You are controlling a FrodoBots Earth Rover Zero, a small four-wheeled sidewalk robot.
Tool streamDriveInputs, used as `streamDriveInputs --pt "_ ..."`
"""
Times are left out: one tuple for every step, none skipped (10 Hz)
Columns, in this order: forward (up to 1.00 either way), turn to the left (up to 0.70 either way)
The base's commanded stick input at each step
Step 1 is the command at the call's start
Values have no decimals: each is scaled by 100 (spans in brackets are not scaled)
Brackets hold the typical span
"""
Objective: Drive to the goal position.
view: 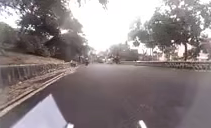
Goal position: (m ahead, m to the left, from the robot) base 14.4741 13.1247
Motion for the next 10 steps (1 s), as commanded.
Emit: streamDriveInputs --pt "45 27" --pt "45 27" --pt "45 27" --pt "45 27" --pt "45 0" --pt "45 0" --pt "45 0" --pt "45 0" --pt "45 0" --pt "45 0"
